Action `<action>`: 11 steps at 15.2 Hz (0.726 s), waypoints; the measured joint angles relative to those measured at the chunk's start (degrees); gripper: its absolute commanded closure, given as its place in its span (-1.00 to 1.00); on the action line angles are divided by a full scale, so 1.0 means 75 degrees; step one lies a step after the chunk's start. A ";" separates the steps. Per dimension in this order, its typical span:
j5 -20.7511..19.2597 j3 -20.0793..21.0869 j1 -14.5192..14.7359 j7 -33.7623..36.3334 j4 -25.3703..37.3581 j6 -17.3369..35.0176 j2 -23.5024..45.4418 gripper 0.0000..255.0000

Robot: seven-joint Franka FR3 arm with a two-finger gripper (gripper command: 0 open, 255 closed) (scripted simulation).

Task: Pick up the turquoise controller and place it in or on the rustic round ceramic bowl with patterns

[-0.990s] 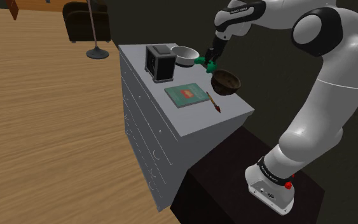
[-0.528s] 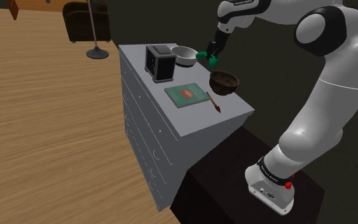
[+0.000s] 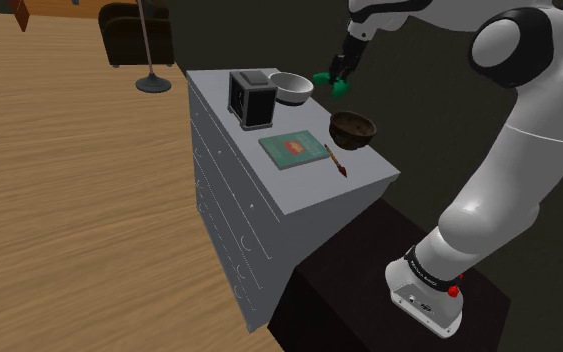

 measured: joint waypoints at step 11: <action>-0.0405 -0.0414 -0.0384 -0.0738 -0.2990 0.0367 -0.2598 1.00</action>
